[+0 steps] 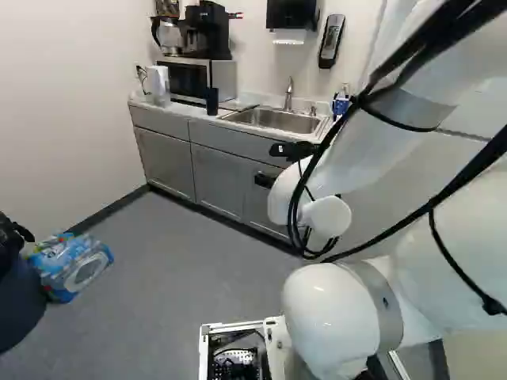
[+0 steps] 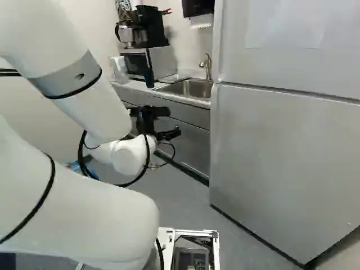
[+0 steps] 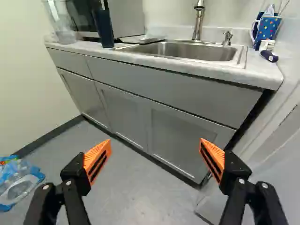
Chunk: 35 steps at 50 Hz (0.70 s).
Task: Rinse the cup and place it in the tray
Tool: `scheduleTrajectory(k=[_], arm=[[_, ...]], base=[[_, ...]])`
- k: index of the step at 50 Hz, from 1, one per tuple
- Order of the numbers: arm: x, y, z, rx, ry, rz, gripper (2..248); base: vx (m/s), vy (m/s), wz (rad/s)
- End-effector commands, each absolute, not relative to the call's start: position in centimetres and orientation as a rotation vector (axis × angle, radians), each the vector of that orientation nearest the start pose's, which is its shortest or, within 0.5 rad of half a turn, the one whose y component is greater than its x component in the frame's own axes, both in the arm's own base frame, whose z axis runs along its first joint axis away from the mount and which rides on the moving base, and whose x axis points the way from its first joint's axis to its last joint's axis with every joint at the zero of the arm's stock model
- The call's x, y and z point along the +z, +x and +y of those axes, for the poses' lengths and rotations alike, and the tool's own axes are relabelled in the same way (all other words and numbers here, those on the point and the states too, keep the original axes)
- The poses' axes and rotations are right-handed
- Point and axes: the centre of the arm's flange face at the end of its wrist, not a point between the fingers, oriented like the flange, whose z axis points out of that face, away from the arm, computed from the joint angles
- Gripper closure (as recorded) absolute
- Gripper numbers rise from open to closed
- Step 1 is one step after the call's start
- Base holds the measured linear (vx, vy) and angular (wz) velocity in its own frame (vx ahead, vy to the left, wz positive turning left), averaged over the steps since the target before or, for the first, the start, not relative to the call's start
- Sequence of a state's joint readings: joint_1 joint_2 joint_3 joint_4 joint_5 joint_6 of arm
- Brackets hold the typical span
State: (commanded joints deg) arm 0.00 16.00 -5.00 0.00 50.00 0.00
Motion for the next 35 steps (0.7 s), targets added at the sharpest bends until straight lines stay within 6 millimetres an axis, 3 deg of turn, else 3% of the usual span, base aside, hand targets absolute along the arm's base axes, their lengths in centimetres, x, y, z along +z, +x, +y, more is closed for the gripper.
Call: scheduleTrajectory(k=[13, 35], arm=[[36.7, 27.9, 0.0, -1.819, -2.561, 0.0, 3], [38.4, 32.1, 0.0, -1.854, -2.536, 0.0, 3]], base=[[0.0, 0.0, 0.0], [0.0, 0.0, 0.0]])
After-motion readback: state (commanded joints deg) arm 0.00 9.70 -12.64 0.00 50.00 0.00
